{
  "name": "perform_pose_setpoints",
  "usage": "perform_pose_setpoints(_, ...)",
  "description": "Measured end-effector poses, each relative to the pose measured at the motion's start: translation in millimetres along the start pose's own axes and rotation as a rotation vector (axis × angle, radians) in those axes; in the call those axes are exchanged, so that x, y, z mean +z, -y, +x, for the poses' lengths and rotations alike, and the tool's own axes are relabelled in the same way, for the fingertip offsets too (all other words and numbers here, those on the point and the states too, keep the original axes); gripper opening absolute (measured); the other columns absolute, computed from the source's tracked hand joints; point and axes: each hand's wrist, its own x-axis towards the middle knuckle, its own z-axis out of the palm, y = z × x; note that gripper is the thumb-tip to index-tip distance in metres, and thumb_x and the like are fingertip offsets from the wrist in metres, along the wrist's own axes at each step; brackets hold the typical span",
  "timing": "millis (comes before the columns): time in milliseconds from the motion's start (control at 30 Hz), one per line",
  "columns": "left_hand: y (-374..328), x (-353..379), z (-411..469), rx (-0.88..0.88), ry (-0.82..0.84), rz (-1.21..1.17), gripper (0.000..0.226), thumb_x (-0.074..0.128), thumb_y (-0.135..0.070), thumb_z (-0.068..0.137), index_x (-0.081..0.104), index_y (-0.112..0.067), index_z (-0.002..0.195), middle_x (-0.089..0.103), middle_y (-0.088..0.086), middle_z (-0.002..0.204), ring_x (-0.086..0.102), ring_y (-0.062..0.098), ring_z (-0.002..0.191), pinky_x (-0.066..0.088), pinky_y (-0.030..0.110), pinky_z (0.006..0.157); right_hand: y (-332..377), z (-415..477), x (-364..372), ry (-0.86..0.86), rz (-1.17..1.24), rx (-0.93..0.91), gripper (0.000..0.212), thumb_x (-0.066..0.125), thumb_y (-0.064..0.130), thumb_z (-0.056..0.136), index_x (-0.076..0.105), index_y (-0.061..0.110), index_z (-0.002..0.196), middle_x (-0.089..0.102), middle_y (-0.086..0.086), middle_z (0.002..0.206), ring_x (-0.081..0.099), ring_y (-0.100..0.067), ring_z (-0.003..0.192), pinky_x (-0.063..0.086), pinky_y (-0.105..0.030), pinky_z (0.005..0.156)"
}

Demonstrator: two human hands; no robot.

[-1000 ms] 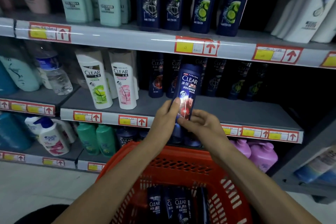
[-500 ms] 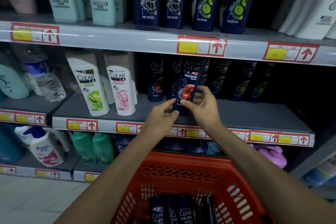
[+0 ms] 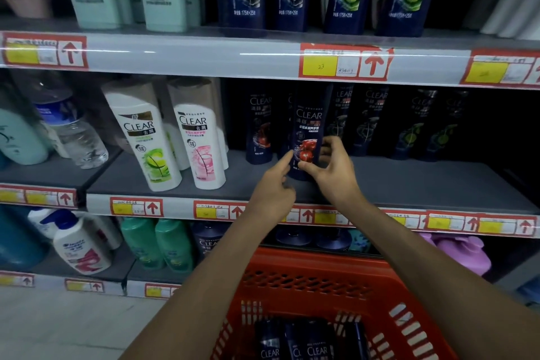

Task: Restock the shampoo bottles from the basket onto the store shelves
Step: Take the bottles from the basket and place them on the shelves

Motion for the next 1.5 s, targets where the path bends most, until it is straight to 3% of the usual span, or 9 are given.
perform_pose_setpoints(333, 3, -2, -5, -0.005, 0.012, 0.067, 0.085, 0.059, -0.001, 0.098, 0.016, -0.038, 0.162, 0.037, 0.002, 0.162, 0.037, 0.014, 0.147, 0.04, 0.02, 0.102, 5, 0, -2, 0.052, -0.105, 0.084, 0.062, 0.084, 0.016, 0.084, 0.045, 0.015, 0.132, 0.062, 0.005, 0.111, 0.062, -0.014, 0.105, 0.054, -0.039, 0.097)
perform_pose_setpoints(433, -6, -6, -17, 0.032, 0.004, 0.137, 0.089, 0.067, -0.001, 0.093, 0.021, -0.033, 0.162, 0.046, -0.002, 0.153, 0.047, 0.001, 0.129, 0.043, 0.001, 0.079, 11, -8, -18, 0.11, -0.221, 0.141, 0.076, 0.086, 0.017, 0.081, 0.041, 0.015, 0.141, 0.058, -0.003, 0.128, 0.058, -0.022, 0.12, 0.051, -0.042, 0.103)
perform_pose_setpoints(500, -11, -10, -25, 0.078, -0.006, 0.194, 0.089, 0.07, -0.002, 0.089, 0.027, -0.034, 0.16, 0.054, -0.009, 0.14, 0.052, -0.013, 0.111, 0.043, 0.0, 0.08, 16, -18, -34, 0.174, -0.3, 0.161, 0.088, 0.087, 0.019, 0.08, 0.034, 0.017, 0.15, 0.048, -0.008, 0.147, 0.048, -0.026, 0.135, 0.046, -0.041, 0.11)
perform_pose_setpoints(667, -24, -10, -55, 0.107, -0.014, 0.509, 0.091, 0.071, -0.042, 0.082, 0.025, -0.04, 0.16, 0.049, -0.002, 0.156, 0.056, 0.022, 0.132, 0.049, 0.045, 0.107, 28, -59, -78, 0.361, -0.481, 0.102, 0.108, 0.088, 0.031, 0.079, 0.018, 0.022, 0.161, 0.03, -0.009, 0.158, 0.036, -0.026, 0.145, 0.035, -0.033, 0.112)
perform_pose_setpoints(933, -19, 5, -121, 0.191, 0.028, 0.806, 0.085, 0.055, -0.067, 0.091, 0.017, -0.04, 0.161, 0.014, -0.007, 0.17, 0.028, 0.023, 0.153, 0.045, 0.049, 0.111, 25, -145, -120, 0.599, -0.601, 0.001, 0.114, 0.091, 0.038, 0.071, 0.022, 0.024, 0.162, 0.032, -0.006, 0.157, 0.037, -0.021, 0.144, 0.034, -0.027, 0.115)
perform_pose_setpoints(1033, 0, 13, -150, 0.181, 0.112, 0.867, 0.088, 0.053, -0.07, 0.09, 0.008, -0.044, 0.161, 0.0, -0.01, 0.171, 0.031, 0.024, 0.152, 0.048, 0.048, 0.108, 5, -183, -124, 0.787, -0.659, 0.067, 0.126, 0.089, 0.043, 0.071, 0.004, 0.027, 0.164, 0.021, -0.009, 0.163, 0.035, -0.026, 0.146, 0.036, -0.03, 0.116)
perform_pose_setpoints(1200, 44, 32, -177, 0.109, 0.278, 0.987, 0.089, 0.051, -0.071, 0.091, 0.005, -0.041, 0.162, 0.002, -0.007, 0.171, 0.036, 0.03, 0.148, 0.041, 0.049, 0.113, -35, -221, -124, 1.114, -0.883, 0.252, 0.138, 0.085, 0.048, 0.076, -0.025, 0.031, 0.157, -0.009, -0.014, 0.17, -0.001, -0.036, 0.157, 0.019, -0.047, 0.126)
perform_pose_setpoints(1367, 89, 54, -182, -0.001, 0.466, 1.065, 0.087, 0.051, -0.069, 0.092, 0.009, -0.039, 0.162, 0.014, -0.007, 0.168, 0.042, 0.026, 0.144, 0.049, 0.047, 0.104, -58, -244, -113, 1.175, -1.104, 0.166, 0.117, 0.075, 0.051, 0.083, -0.006, 0.024, 0.163, 0.009, -0.015, 0.168, 0.007, -0.042, 0.154, 0.014, -0.05, 0.126)
perform_pose_setpoints(1500, 110, 72, -172, -0.025, 0.545, 1.104, 0.08, 0.053, -0.063, 0.094, 0.017, -0.037, 0.161, 0.033, -0.005, 0.162, 0.052, 0.024, 0.135, 0.047, 0.04, 0.101, -74, -259, -109, 1.282, -1.205, 0.074, 0.073, 0.068, 0.037, 0.09, 0.038, 0.019, 0.153, 0.039, -0.014, 0.153, 0.036, -0.039, 0.143, 0.035, -0.048, 0.117)
